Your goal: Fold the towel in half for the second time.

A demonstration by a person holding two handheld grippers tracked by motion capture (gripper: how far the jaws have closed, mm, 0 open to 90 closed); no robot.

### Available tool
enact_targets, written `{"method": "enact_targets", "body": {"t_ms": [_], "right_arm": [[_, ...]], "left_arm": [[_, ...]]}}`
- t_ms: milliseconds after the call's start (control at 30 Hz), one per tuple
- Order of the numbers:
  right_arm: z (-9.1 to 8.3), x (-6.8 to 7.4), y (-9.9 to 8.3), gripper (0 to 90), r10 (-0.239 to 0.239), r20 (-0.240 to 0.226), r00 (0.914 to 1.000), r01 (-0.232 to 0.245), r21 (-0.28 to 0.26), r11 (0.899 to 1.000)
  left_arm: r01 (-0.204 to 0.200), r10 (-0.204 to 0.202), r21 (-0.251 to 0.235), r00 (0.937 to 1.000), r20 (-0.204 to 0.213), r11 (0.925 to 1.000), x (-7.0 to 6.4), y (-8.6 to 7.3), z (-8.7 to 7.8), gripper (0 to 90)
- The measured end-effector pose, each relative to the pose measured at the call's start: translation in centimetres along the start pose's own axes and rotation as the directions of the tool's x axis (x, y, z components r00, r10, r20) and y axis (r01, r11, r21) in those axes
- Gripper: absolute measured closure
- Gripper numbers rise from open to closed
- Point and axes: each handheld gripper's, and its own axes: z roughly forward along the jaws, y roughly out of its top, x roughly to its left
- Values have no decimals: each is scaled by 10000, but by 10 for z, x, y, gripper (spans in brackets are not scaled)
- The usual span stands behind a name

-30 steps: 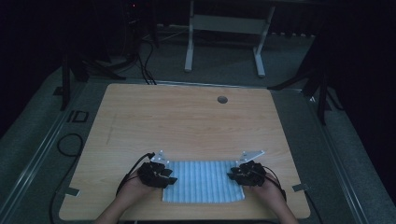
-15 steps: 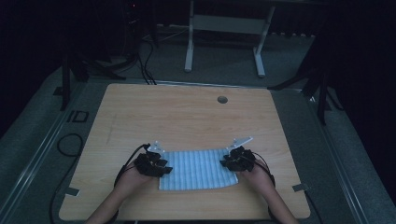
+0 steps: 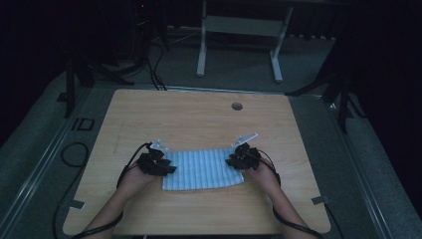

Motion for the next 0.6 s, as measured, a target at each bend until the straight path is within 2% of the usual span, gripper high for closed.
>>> {"method": "enact_targets", "body": {"t_ms": [100,233,400,600], "right_arm": [[6,-6,8,667,-8,8,10000,8,6,10000],[14,-13,20,666,286,-28,9996,-286,19,9996],[23,-18,34,664,385,76,9992,-386,97,9992],[29,-27,43,662,603,51,9982,-604,98,9981]], "left_arm": [[145,-145,-23,9999,-60,9999,10,4,1,580],[241,-241,-22,9994,-252,9997,25,10,2,580],[538,-543,-116,9978,-387,9985,43,18,5,580],[745,-761,-414,9964,-386,9964,56,23,9,580]]}}
